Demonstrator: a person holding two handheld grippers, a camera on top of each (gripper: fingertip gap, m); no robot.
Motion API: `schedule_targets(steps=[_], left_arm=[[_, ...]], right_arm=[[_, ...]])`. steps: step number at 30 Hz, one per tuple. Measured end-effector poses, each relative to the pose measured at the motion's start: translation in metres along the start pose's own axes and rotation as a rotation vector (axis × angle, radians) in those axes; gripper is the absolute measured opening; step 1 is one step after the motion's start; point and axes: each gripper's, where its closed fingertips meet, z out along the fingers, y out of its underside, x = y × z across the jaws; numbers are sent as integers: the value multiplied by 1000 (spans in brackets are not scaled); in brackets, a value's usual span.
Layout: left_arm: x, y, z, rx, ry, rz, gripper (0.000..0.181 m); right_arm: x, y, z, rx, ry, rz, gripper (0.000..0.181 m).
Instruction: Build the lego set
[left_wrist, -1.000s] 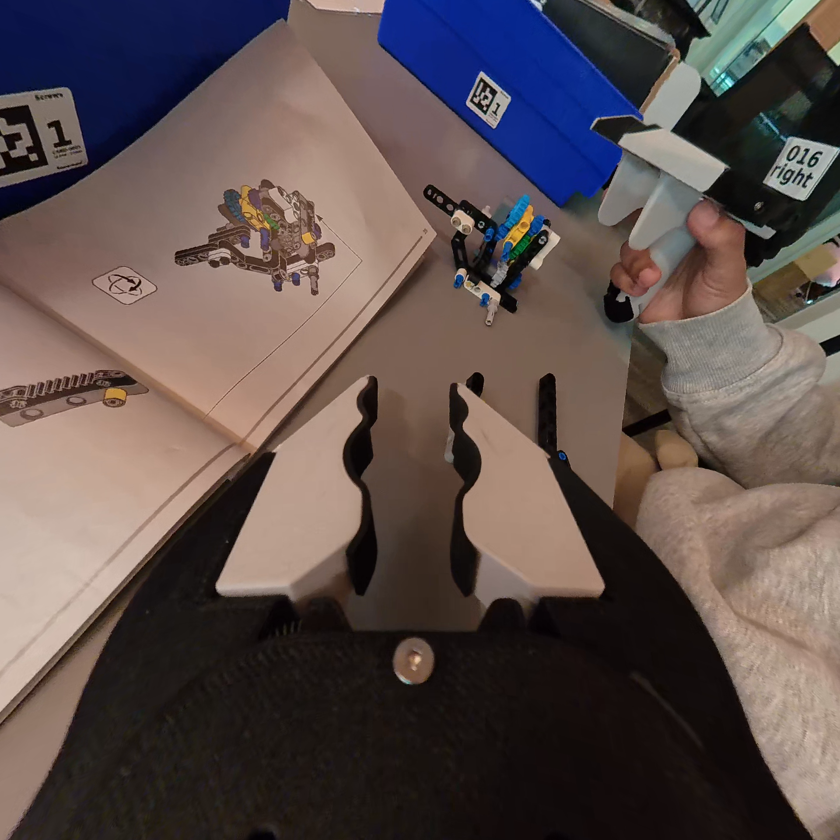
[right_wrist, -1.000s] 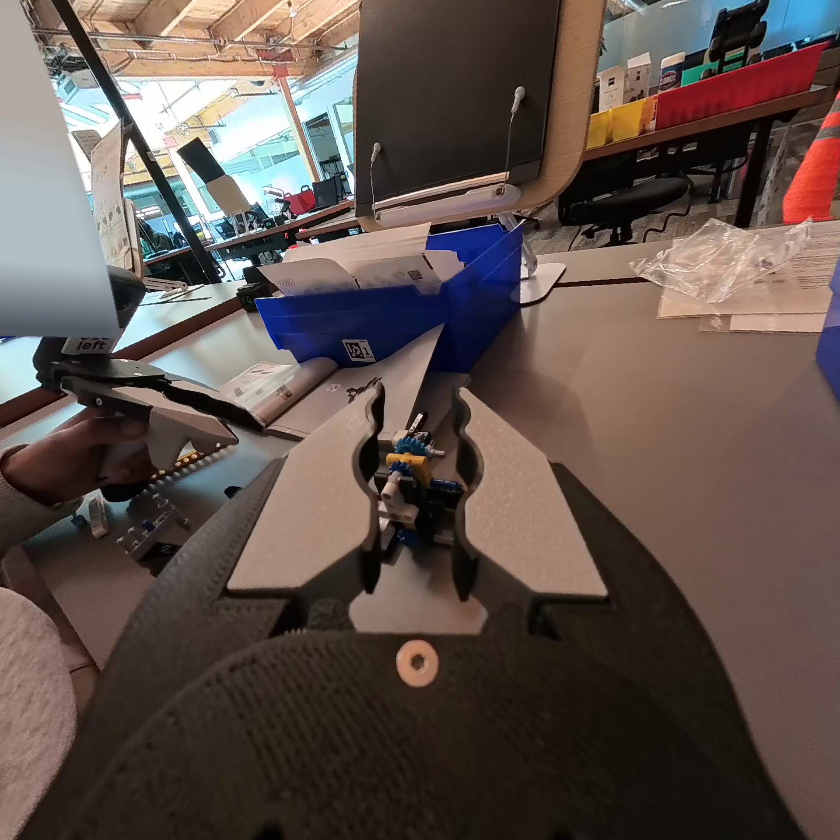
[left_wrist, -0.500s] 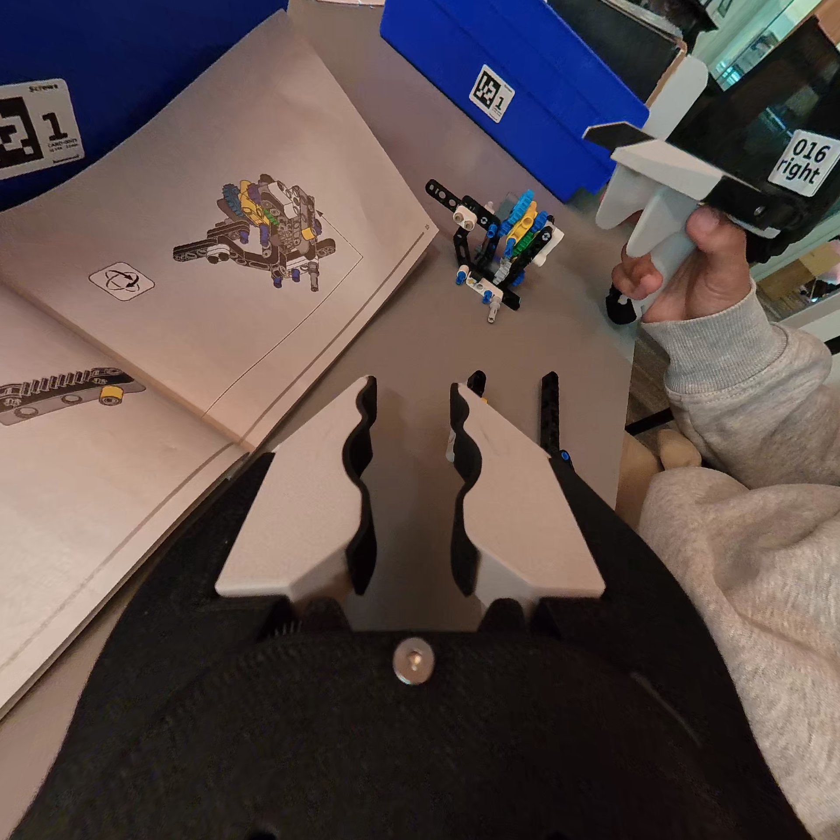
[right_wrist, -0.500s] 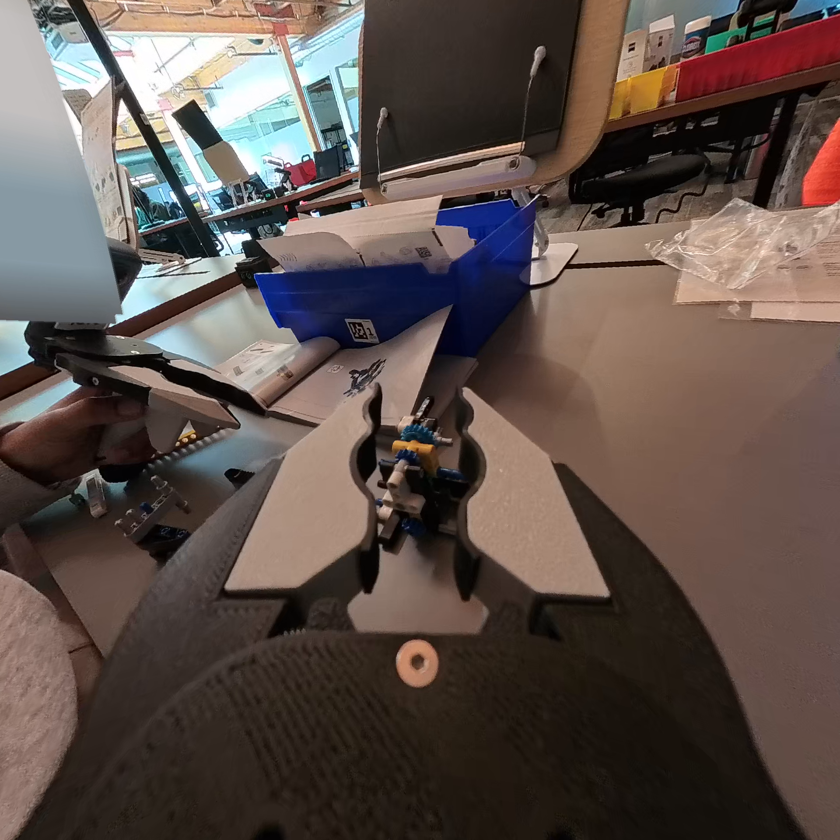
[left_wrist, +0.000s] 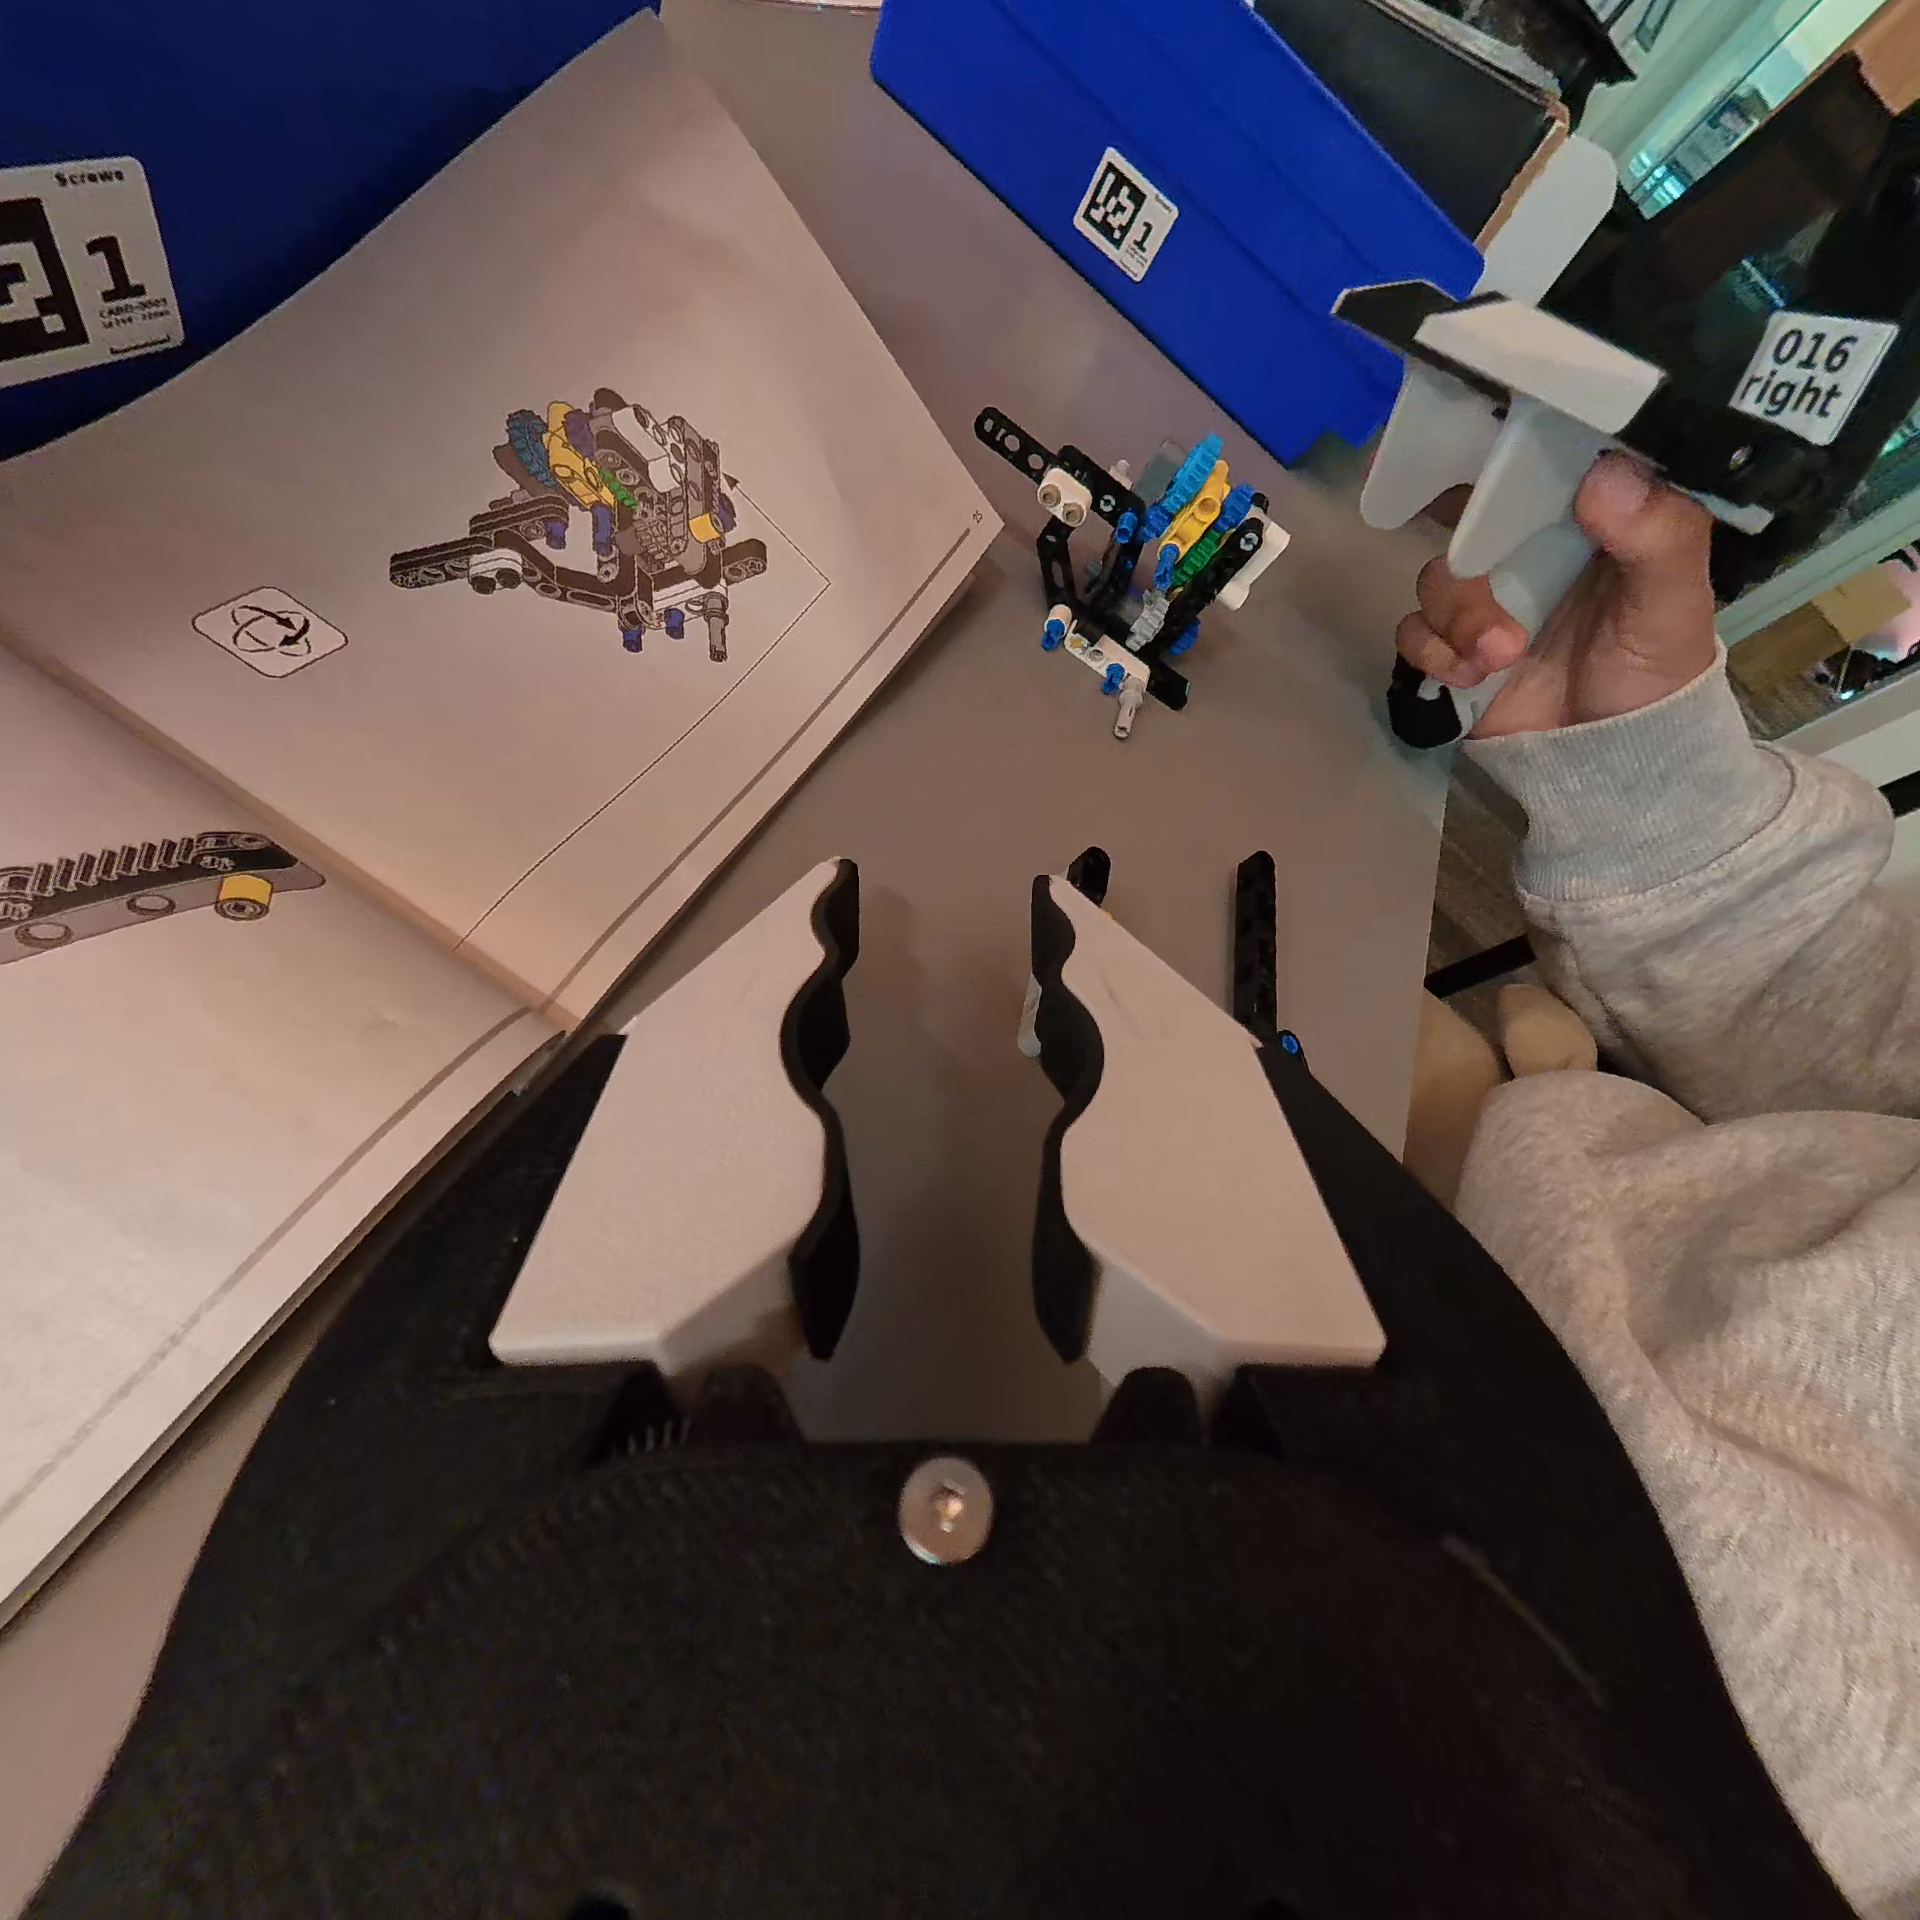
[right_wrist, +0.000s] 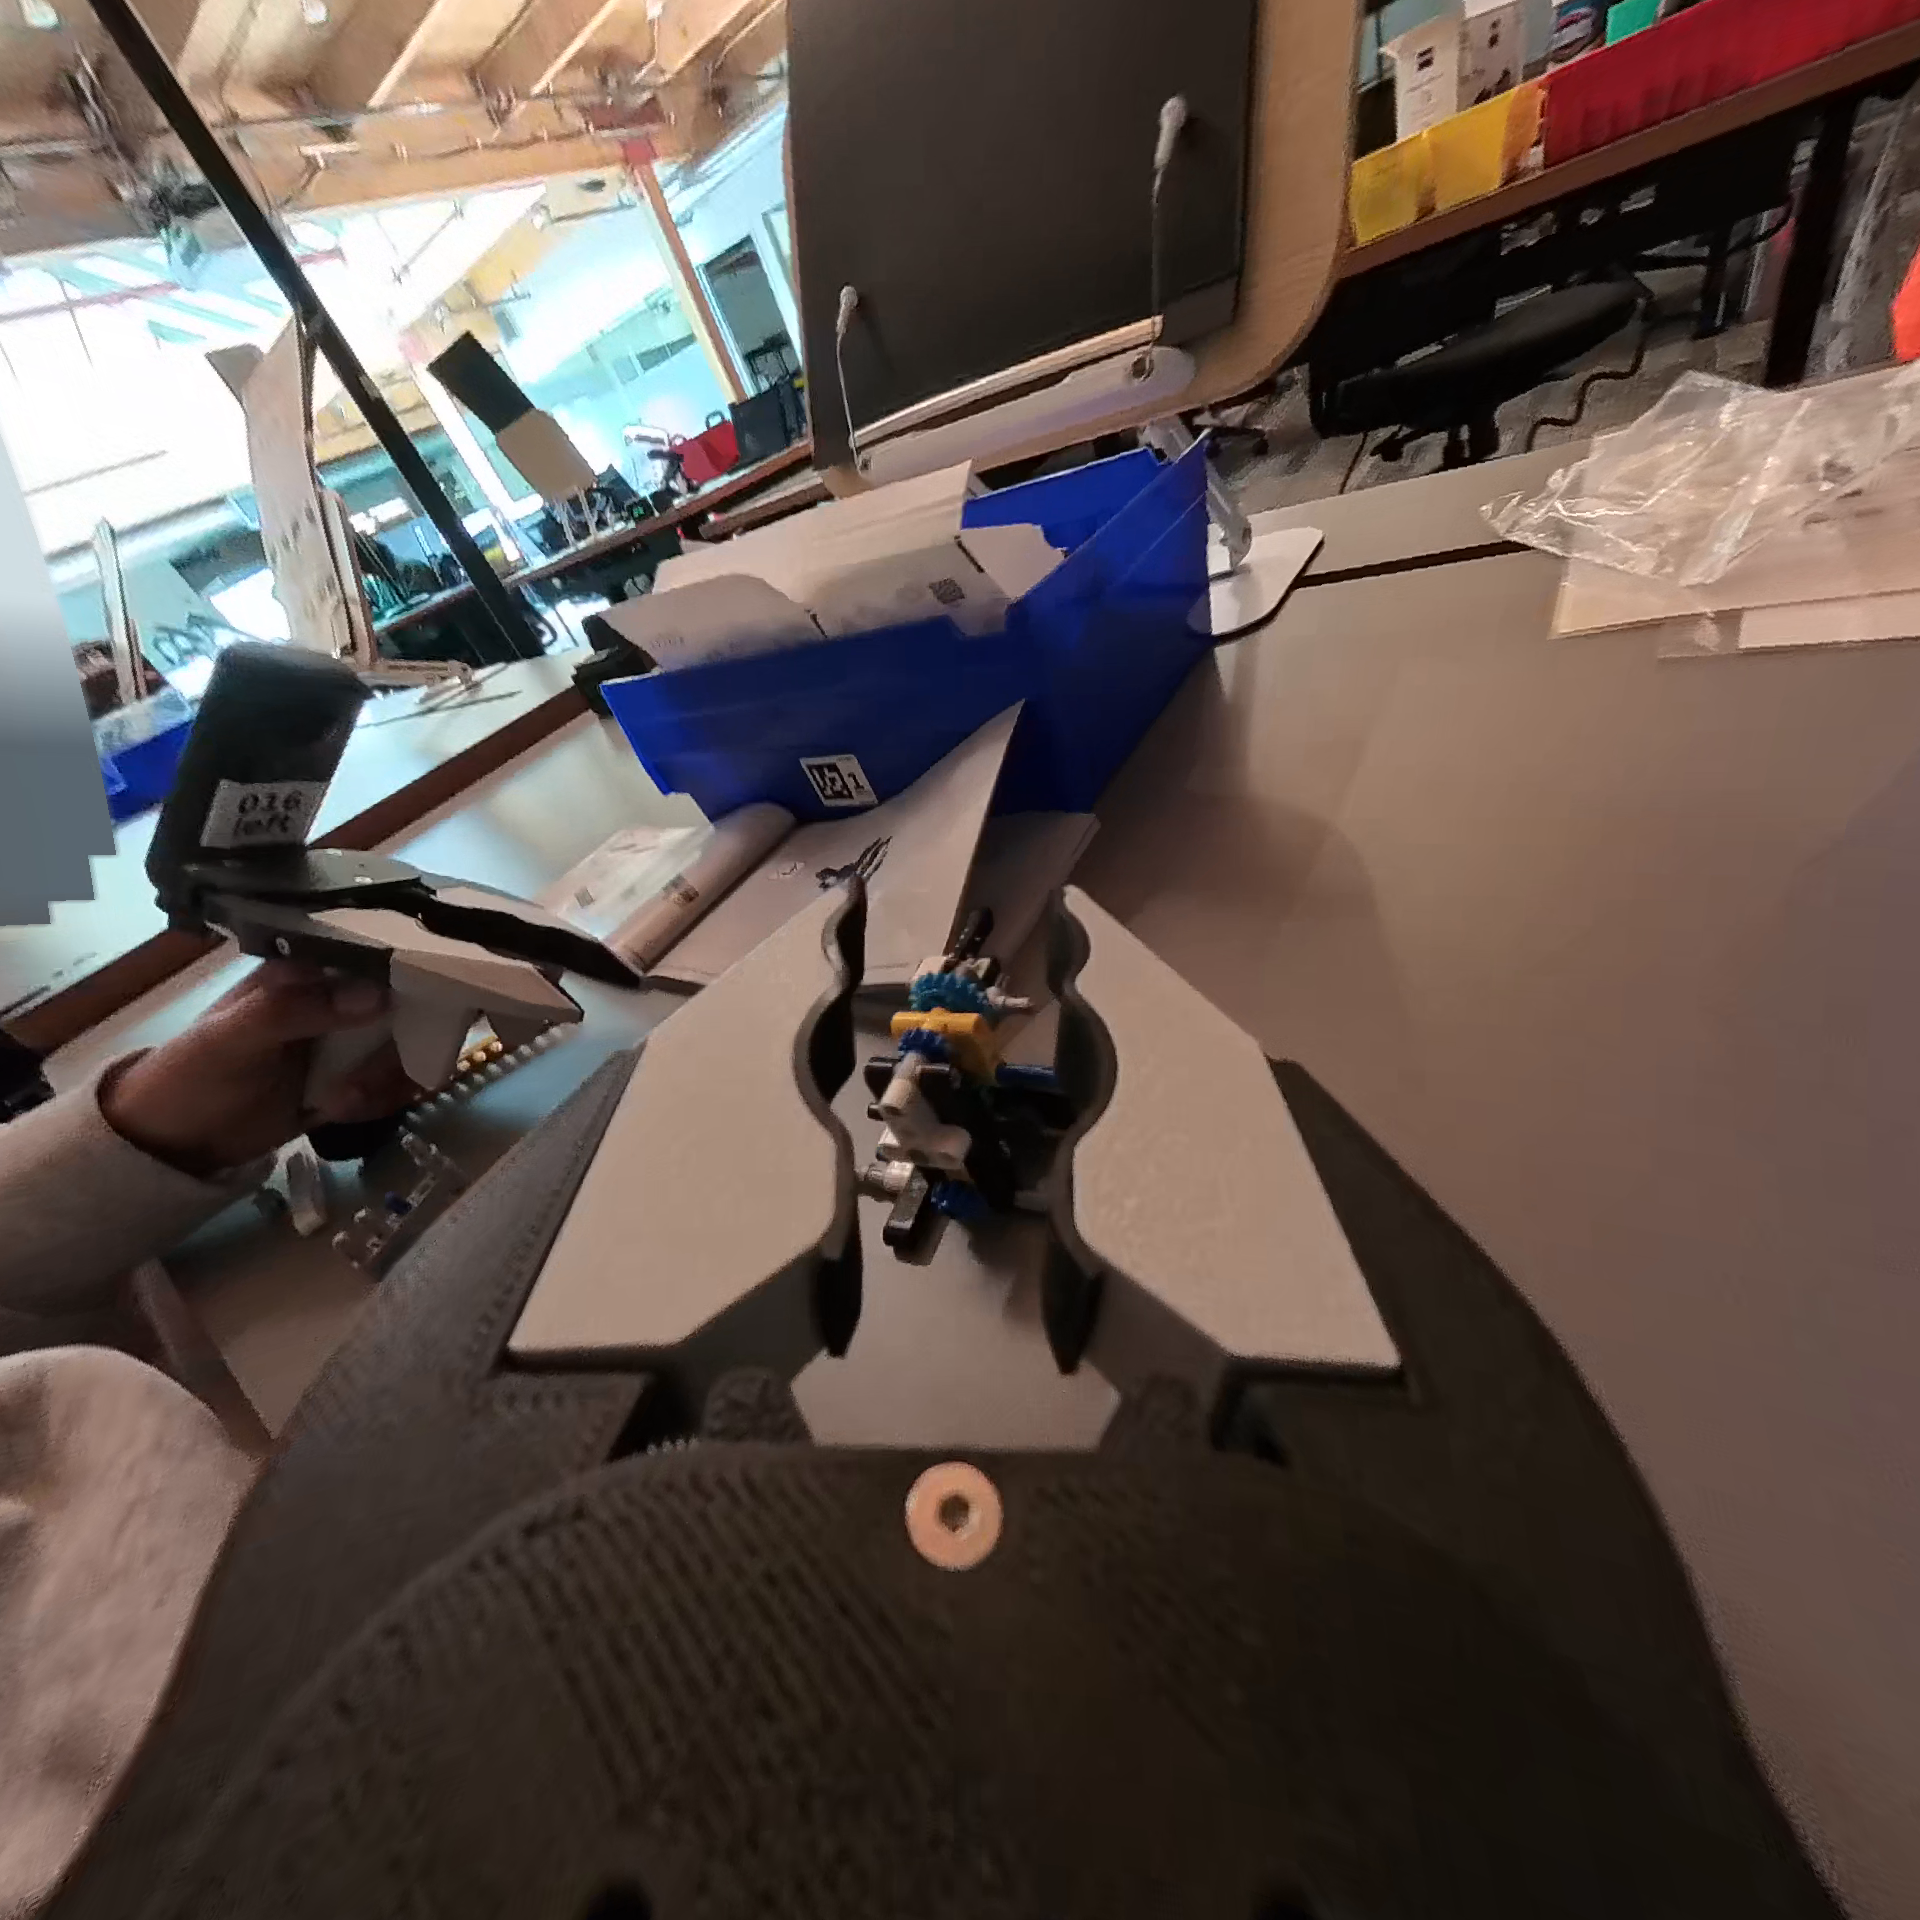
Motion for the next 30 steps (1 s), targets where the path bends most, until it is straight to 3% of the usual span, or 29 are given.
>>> schedule_targets(steps=[4,14,30], left_arm=[[0,0,0,-1,-2,2,31],[0,0,0,1,-2,1,31],[-1,-1,0,6,-3,1,31]], right_arm=[[1,4,1,-30,15,-21,37],[-15,47,20,-277,59,-324,39],[-1,62,17,-388,114,-384,41]])
